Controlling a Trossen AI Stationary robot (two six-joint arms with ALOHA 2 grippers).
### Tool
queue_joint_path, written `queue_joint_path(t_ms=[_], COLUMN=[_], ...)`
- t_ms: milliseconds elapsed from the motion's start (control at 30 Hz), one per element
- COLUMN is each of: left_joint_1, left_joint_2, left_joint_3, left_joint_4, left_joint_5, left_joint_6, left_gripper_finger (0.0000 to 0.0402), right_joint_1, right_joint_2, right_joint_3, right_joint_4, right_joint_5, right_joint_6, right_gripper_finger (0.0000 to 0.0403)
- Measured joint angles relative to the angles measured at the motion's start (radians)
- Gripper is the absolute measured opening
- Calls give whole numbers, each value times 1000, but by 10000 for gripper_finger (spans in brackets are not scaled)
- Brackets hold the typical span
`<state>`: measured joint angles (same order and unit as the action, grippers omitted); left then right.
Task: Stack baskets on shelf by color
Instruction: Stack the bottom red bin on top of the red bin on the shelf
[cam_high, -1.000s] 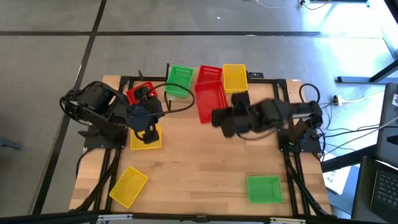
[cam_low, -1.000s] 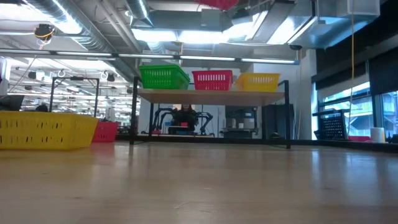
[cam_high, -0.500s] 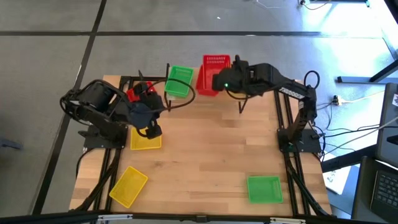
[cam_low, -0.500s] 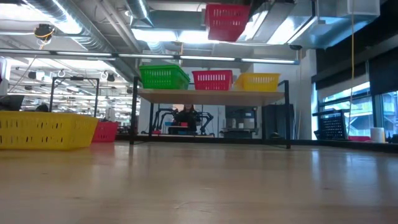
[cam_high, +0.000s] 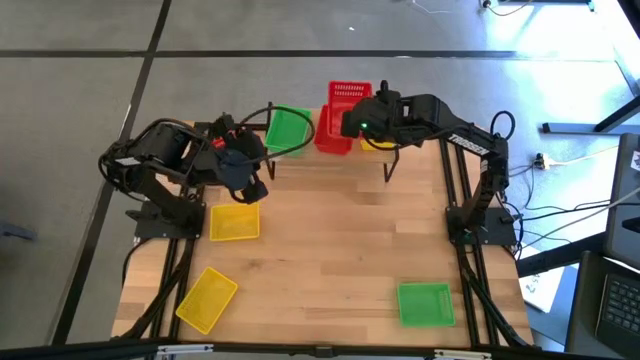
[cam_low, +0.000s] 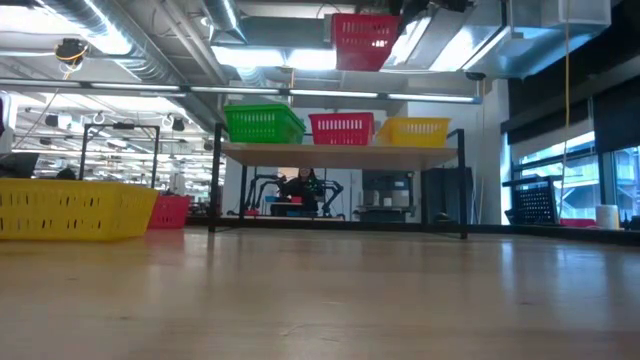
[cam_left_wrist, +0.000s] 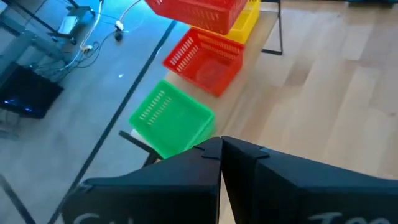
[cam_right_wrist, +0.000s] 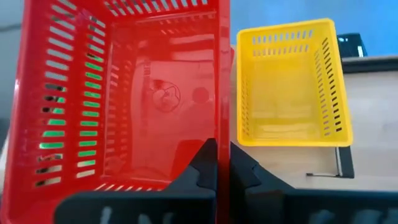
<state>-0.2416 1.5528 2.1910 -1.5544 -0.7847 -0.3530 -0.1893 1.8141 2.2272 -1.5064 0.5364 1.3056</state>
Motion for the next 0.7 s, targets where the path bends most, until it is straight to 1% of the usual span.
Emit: queue_joint_path(t_ms=[167, 300, 433, 567, 700], left_joint_1=[37, 63, 69, 69, 69], left_joint_2=[0, 0, 0, 0, 0], left_joint_3=[0, 0, 0, 0, 0], left_joint_4=[0, -9, -9, -9, -15], left_joint_5=[1, 44, 53, 65, 71], left_joint_6=[115, 202, 278, 311, 312], left_gripper_finger=[0, 0, 0, 0, 0], right_joint_1=[-13, -23, -31, -31, -42], right_joint_2=[14, 47, 85, 123, 148], right_joint_3=[0, 0, 0, -1, -1], right_joint_4=[41, 117, 144, 127, 125], right_joint_5=[-7, -37, -68, -71, -67], right_joint_6=[99, 130, 154, 156, 156], right_gripper_finger=[0, 0, 0, 0, 0])
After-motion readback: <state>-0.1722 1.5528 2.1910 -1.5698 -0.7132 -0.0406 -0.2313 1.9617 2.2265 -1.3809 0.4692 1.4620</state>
